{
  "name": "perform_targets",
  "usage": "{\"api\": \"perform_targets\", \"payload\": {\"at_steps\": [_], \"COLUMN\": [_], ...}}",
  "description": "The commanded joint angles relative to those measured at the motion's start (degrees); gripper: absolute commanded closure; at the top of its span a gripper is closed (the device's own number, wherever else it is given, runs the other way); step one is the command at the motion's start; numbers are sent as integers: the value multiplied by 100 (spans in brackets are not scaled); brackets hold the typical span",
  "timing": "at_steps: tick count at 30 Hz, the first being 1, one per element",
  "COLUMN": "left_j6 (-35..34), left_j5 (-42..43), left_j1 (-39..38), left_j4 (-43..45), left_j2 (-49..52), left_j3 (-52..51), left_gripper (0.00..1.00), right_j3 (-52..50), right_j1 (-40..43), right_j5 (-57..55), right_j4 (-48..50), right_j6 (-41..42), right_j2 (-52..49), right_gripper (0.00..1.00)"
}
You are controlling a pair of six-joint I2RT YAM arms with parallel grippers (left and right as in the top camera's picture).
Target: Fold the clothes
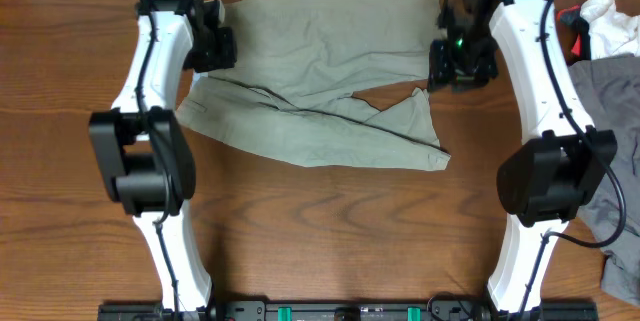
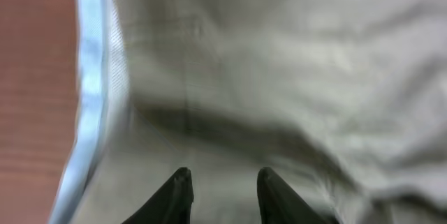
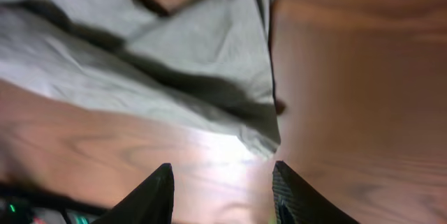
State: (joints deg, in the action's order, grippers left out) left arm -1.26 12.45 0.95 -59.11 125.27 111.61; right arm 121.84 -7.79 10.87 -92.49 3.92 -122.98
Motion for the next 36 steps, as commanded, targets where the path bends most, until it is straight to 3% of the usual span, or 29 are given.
{"api": "perform_targets", "payload": {"at_steps": [1,5,12,17,25,30,36], "left_j6": [243,426,422,356,118,94,-33], "left_j5": [-162,-577,-870,-861,-855,-841,-841], "left_j1": [0,2,153,297,343,343,343], "left_j4": [-518,-820,249,55,-514,-938,-1320], "left_j2": [-387,-356,-354,-393,-1161,-1980,-2822], "left_j3": [153,-184,-1078,-1082,-1064,-1064,-1067], "left_gripper": [64,63,58,59,59,58,58], "right_j3": [-323,-466,-466,-732,-1794,-2546,-2865], "right_j1": [-116,-254,-715,-988,-1043,-1202,-1449], "right_j5": [138,140,131,-529,-605,-372,37], "right_j4": [-9,-87,-308,-271,455,1659,2256], "right_j6": [-452,-466,-463,-304,-831,-1180,-1488], "right_j2": [7,42,245,245,245,245,245], "right_gripper": [56,55,52,46,45,46,58]}}
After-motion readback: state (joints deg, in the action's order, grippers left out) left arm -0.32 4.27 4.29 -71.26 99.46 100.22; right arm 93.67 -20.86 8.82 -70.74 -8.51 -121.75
